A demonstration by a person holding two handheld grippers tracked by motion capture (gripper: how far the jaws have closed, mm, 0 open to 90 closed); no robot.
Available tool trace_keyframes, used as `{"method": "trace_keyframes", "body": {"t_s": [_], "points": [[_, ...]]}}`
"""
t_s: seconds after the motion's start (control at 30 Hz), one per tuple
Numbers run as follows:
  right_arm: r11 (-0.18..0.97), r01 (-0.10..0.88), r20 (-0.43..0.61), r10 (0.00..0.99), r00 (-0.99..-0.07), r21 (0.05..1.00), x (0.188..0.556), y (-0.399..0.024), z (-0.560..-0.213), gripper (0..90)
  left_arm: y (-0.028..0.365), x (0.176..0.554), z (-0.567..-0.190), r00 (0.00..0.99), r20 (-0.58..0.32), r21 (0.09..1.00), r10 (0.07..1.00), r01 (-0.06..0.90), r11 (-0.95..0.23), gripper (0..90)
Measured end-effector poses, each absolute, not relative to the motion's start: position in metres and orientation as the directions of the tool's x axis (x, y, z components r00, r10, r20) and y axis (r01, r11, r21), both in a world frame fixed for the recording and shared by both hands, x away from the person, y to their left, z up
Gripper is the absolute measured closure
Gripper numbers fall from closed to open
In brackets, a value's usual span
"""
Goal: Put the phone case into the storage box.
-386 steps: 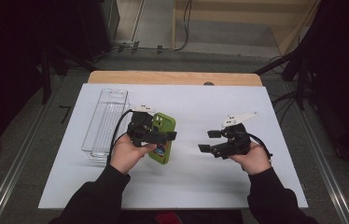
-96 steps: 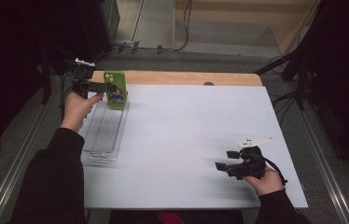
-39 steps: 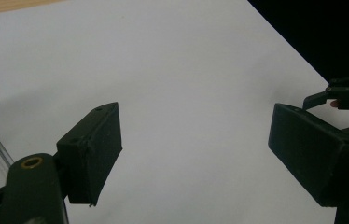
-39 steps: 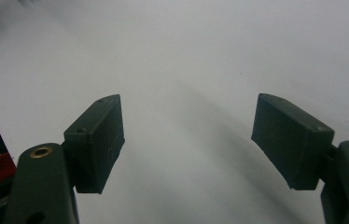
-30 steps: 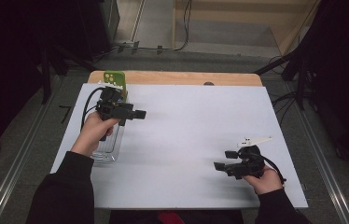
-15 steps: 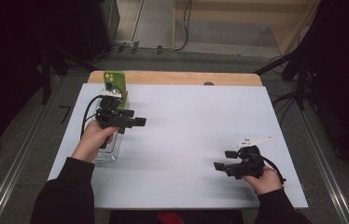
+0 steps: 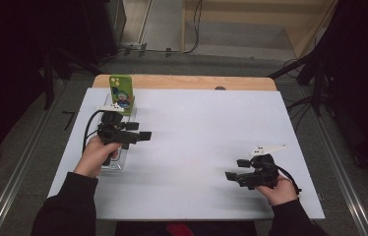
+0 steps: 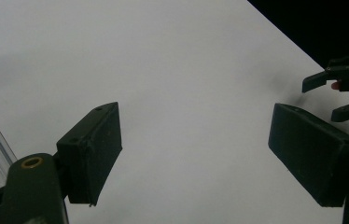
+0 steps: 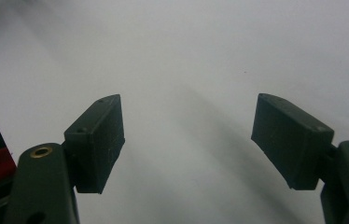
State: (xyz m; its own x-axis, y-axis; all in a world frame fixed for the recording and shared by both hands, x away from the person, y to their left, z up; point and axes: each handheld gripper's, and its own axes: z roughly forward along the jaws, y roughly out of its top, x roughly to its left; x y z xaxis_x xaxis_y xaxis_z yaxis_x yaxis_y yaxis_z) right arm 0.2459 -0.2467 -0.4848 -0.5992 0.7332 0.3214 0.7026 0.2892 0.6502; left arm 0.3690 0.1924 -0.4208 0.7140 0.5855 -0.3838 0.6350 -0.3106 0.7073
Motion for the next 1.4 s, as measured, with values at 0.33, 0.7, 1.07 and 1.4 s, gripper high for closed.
{"method": "trace_keyframes", "body": {"t_s": [0.33,0.7,1.07,1.4], "points": [[0.286,0.703,0.322,0.734,-0.598,0.651,0.245,-0.248,-0.484,23.5,0.194,0.355,-0.426,0.727,-0.366,0.720,0.581,0.617,-0.318,17.9],[0.286,0.703,0.324,0.732,-0.599,0.651,0.245,-0.249,-0.484,23.6,0.196,0.340,-0.433,0.744,-0.359,0.731,0.564,0.600,-0.325,17.9],[0.290,0.702,0.324,0.729,-0.602,0.651,0.244,-0.247,-0.484,23.6,0.195,0.321,-0.443,0.761,-0.344,0.734,0.550,0.583,-0.349,17.9],[0.287,0.704,0.334,0.724,-0.603,0.650,0.244,-0.248,-0.484,23.6,0.193,0.309,-0.450,0.775,-0.335,0.729,0.536,0.573,-0.373,17.9]]}}
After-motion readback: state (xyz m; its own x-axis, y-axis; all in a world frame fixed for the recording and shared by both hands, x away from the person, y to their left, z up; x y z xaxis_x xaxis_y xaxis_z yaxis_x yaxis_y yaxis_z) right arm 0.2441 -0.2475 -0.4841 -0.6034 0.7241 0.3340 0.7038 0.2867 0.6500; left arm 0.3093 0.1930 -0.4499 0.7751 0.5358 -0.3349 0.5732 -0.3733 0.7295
